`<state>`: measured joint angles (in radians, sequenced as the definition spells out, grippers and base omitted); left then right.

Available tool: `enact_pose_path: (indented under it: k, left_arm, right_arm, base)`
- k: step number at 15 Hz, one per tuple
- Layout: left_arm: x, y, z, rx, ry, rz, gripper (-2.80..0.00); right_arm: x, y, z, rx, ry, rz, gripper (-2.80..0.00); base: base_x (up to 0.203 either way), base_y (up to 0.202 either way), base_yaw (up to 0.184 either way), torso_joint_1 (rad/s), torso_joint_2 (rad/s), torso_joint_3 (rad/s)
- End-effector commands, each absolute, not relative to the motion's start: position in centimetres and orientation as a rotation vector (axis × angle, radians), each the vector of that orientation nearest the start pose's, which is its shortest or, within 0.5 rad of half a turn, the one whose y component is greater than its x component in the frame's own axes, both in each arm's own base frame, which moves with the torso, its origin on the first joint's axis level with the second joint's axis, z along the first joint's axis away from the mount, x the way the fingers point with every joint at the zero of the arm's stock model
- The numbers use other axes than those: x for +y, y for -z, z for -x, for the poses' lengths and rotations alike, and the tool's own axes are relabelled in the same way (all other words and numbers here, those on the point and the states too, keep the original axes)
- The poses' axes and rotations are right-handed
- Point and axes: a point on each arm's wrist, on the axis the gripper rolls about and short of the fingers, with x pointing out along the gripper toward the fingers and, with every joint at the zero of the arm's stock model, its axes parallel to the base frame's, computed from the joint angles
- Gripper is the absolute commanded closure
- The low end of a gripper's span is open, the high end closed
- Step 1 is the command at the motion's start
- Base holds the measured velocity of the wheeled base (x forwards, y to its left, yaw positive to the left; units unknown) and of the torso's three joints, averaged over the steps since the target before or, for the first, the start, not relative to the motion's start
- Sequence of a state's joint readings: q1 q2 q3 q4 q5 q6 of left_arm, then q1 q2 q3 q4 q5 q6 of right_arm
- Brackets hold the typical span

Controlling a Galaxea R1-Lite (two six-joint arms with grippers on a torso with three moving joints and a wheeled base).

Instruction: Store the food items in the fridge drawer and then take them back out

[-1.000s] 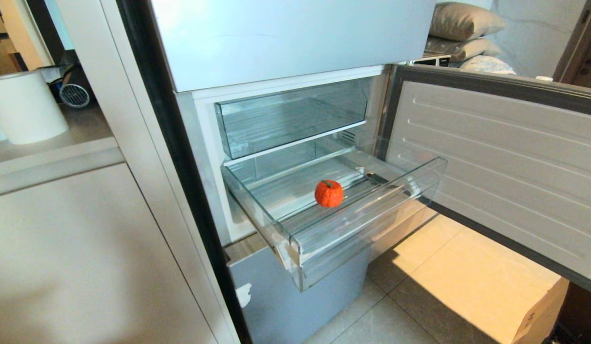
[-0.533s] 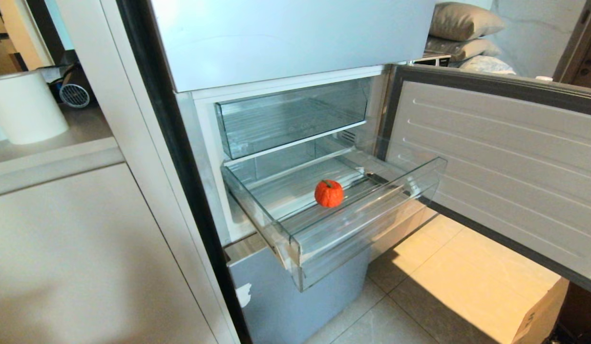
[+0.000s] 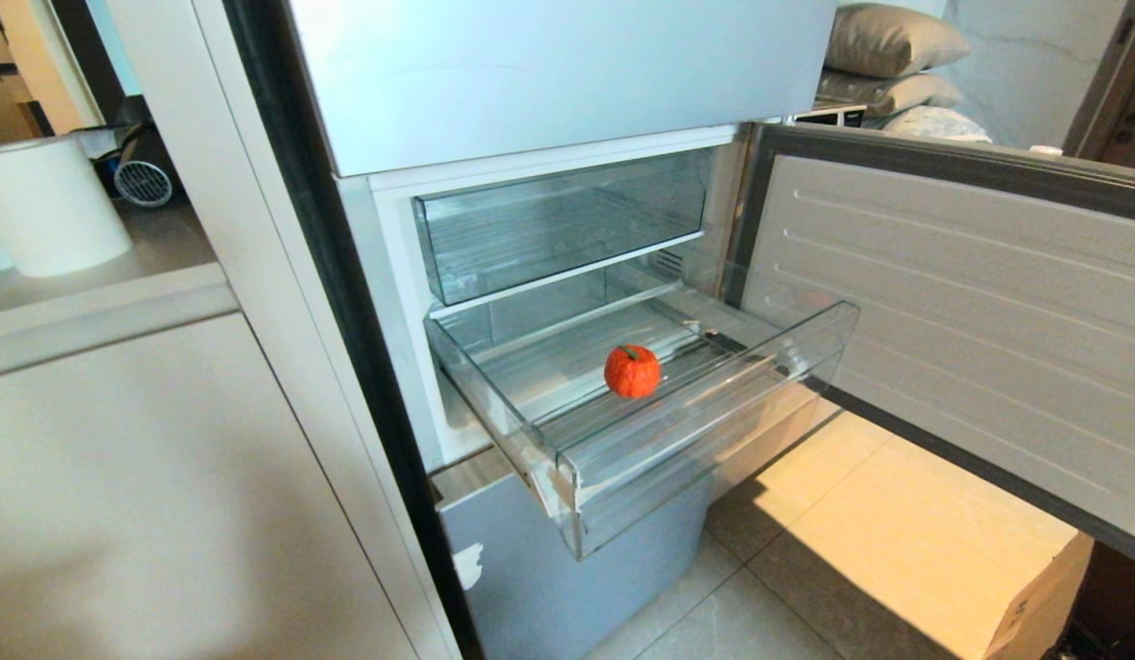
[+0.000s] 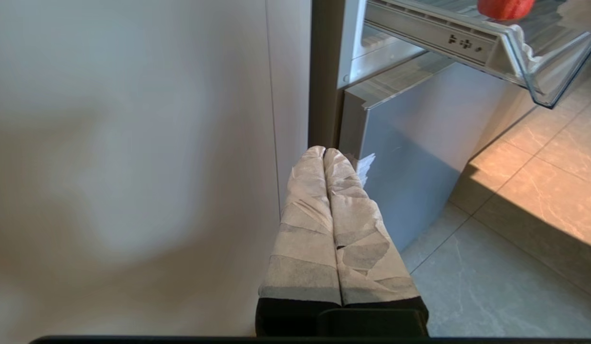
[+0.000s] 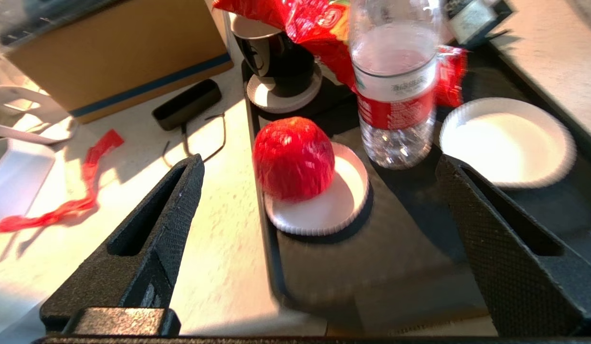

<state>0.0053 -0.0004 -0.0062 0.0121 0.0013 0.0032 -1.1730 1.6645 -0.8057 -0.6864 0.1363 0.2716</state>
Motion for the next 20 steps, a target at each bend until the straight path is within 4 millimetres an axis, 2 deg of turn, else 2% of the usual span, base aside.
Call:
enact_pose_path:
  k: [1,6,9,13,16,20]
  left_arm:
    - [0.0,-7.6,2.3,0.006,-0.008,-0.003,0.00]
    - [0.0,-7.6,2.3,0.006,-0.008,-0.003,0.00]
    - [0.0,-7.6,2.3,0.006,-0.008,-0.003,0.00]
    - [0.0,-7.6,2.3,0.006,-0.008,-0.003,0.00]
    - [0.0,-7.6,2.3,0.006,-0.008,-0.003,0.00]
    - [0.0,-7.6,2.3,0.006,-0.008,-0.003,0.00]
  right_arm:
    - [-29.7,-17.4,-14.0,0.052,1.013,-0.389,-2.80]
    - [-31.8,-15.3,-17.5,0.063,0.941,-0.339,-2.80]
    - [-33.2,-14.9,-19.6,0.048,0.915,-0.318,-2.80]
    - [-34.4,-14.2,-20.4,0.050,0.916,-0.316,-2.80]
    - [-36.0,-12.5,-21.6,0.066,0.908,-0.324,-2.80]
    - [-36.5,-11.5,-21.7,0.083,0.917,-0.337,-2.80]
  base:
    - [0.000,0.000,0.000,0.000,0.00,0.000]
    - [0.000,0.000,0.000,0.000,0.00,0.000]
    - [0.000,0.000,0.000,0.000,0.00,0.000]
    - [0.000,0.000,0.000,0.000,0.00,0.000]
    - [0.000,0.000,0.000,0.000,0.00,0.000]
    - [0.000,0.000,0.000,0.000,0.00,0.000]
